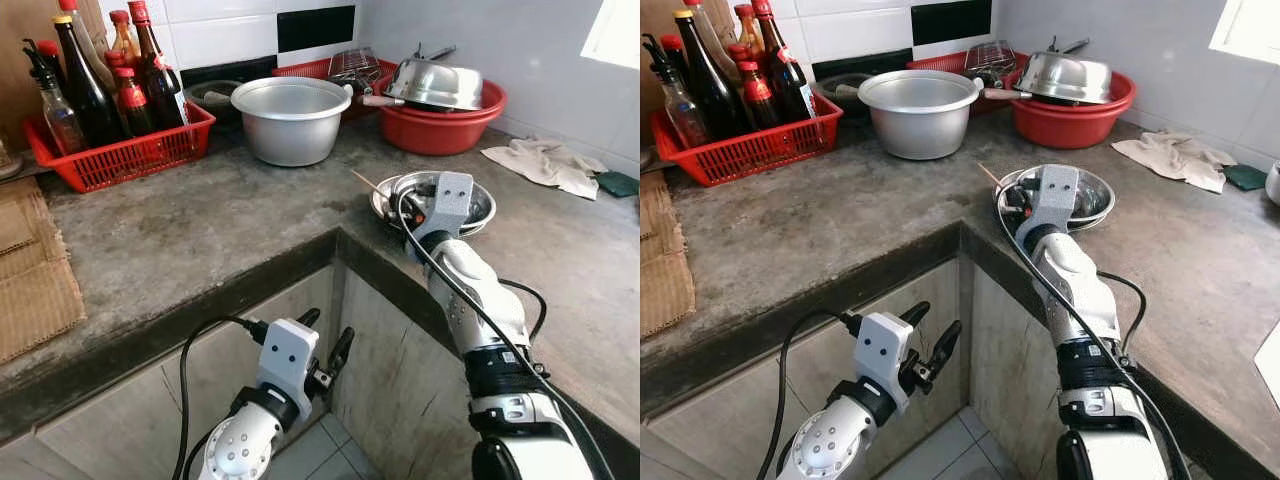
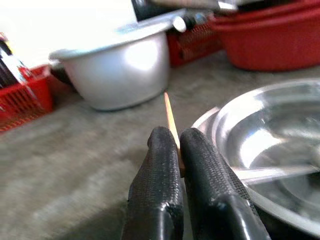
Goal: Kitchen organization
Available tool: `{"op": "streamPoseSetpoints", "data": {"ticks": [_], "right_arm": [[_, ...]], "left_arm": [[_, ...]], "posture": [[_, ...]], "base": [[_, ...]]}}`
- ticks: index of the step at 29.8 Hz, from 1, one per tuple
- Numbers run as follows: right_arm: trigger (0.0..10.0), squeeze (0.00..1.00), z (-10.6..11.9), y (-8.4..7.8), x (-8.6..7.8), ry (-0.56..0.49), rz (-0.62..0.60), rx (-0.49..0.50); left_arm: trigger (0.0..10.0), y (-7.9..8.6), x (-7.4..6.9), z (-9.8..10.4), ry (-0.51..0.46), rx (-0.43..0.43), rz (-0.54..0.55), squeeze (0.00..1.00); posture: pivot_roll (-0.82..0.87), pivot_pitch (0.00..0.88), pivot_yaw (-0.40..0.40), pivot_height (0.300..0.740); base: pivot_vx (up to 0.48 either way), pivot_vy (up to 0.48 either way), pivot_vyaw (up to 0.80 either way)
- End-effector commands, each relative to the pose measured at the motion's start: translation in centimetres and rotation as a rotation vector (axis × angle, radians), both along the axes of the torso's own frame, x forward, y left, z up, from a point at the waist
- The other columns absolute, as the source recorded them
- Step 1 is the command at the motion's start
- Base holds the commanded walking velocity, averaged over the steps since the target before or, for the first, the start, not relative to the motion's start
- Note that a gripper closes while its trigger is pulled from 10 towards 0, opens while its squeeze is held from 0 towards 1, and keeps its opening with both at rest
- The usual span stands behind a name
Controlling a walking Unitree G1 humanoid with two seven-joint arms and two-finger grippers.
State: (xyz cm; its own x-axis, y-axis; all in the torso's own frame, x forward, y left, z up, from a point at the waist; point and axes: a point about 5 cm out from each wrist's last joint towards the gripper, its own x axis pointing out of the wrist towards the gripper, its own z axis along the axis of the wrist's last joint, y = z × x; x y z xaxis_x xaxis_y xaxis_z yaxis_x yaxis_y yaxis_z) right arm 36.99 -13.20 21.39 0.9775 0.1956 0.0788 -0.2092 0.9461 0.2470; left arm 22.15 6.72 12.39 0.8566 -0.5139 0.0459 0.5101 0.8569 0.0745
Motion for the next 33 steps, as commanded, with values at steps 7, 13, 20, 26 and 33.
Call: {"op": "streamPoseSetpoints", "data": {"ticks": [7, 13, 20, 26, 33], "right_arm": [[0.0, 0.0, 2.0, -0.7, -0.1, -0.096, -0.041, 0.031], [0.0, 0.0, 3.8, -1.1, -1.0, -0.205, -0.089, 0.0], [0.0, 0.0, 4.7, -1.5, -5.1, -0.375, -0.252, -0.18], [0.0, 0.0, 3.2, -2.2, -9.1, -0.42, -0.403, -0.347], [0.0, 0.0, -0.2, -2.6, -12.0, -0.292, -0.486, -0.391]], "left_arm": [[10.0, -0.2, 0.1, 0.0, 0.003, 0.007, -0.006, 0.0], [10.0, -0.1, 0.2, 0.0, 0.001, 0.007, -0.003, 0.0], [10.0, 0.0, 0.2, 0.0, -0.003, 0.006, -0.001, 0.0], [10.0, 0.2, 0.4, 0.0, -0.006, 0.013, 0.002, 0.0], [10.0, 0.2, 0.5, -0.2, 0.004, 0.016, -0.002, 0.0]], "posture": [[0.05, 0.017, -0.061, 0.74], [0.05, 0.02, -0.058, 0.74], [0.05, 0.019, -0.052, 0.74], [0.04, 0.015, -0.042, 0.74], [0.02, 0.007, -0.019, 0.74]], "base": [[0.0, 0.0, 0.0], [0.0, 0.0, 0.0], [0.0, 0.0, 0.0], [0.0, 0.0, 0.0], [0.0, 0.0, -0.11]]}}
